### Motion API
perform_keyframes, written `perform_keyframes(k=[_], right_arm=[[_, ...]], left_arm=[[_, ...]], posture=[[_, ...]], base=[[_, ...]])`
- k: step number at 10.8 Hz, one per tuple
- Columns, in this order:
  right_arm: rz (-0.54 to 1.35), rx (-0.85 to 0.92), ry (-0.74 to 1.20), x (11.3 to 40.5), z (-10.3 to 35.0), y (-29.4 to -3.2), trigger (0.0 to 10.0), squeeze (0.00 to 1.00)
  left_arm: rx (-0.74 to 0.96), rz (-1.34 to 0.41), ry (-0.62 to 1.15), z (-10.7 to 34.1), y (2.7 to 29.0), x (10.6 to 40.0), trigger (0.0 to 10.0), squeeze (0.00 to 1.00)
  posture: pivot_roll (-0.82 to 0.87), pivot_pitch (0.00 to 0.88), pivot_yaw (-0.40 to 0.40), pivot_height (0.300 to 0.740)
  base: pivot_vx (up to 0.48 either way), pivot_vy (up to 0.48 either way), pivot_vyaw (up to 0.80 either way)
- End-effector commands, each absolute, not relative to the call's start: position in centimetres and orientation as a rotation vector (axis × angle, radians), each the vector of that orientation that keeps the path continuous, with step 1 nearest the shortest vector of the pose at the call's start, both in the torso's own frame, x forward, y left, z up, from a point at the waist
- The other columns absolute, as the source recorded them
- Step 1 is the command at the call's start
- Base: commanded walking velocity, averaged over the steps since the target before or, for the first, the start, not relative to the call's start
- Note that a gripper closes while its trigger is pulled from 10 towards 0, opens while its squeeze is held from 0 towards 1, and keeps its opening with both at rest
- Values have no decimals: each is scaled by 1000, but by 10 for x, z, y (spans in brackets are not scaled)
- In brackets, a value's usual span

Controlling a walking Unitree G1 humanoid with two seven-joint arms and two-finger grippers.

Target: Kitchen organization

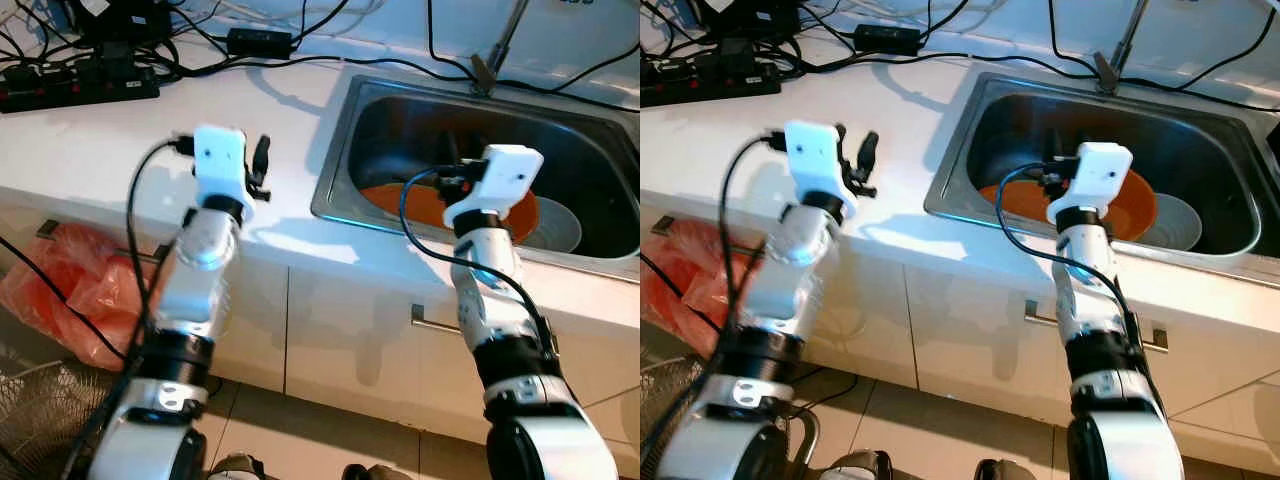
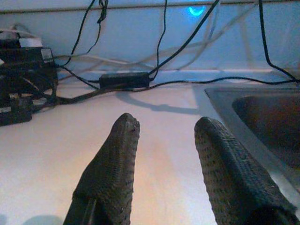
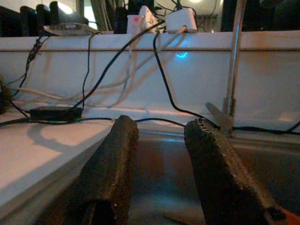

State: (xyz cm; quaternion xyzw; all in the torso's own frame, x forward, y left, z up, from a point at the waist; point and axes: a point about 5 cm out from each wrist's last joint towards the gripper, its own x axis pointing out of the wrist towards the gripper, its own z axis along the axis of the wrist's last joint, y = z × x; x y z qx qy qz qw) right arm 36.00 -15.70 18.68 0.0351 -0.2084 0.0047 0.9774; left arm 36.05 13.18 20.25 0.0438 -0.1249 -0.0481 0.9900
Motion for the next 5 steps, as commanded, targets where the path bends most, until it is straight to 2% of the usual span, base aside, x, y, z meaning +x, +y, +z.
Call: perform_keyframes(k=[1,4,5], right_arm=[[-6,66,-418,357,188,-161,10000,0],[-17,70,-412,358,188,-163,10000,0],[-17,67,-398,358,187,-162,10000,0]], left_arm=[[97,-77,-270,201,131,360,10000,0],[96,-64,-289,204,132,361,10000,0],[101,-60,-293,204,132,361,10000,0]], posture=[[39,77,-50,740],[43,88,-50,740],[43,88,-50,740]], base=[[0,0,0],[0,0,0],[0,-262,0]])
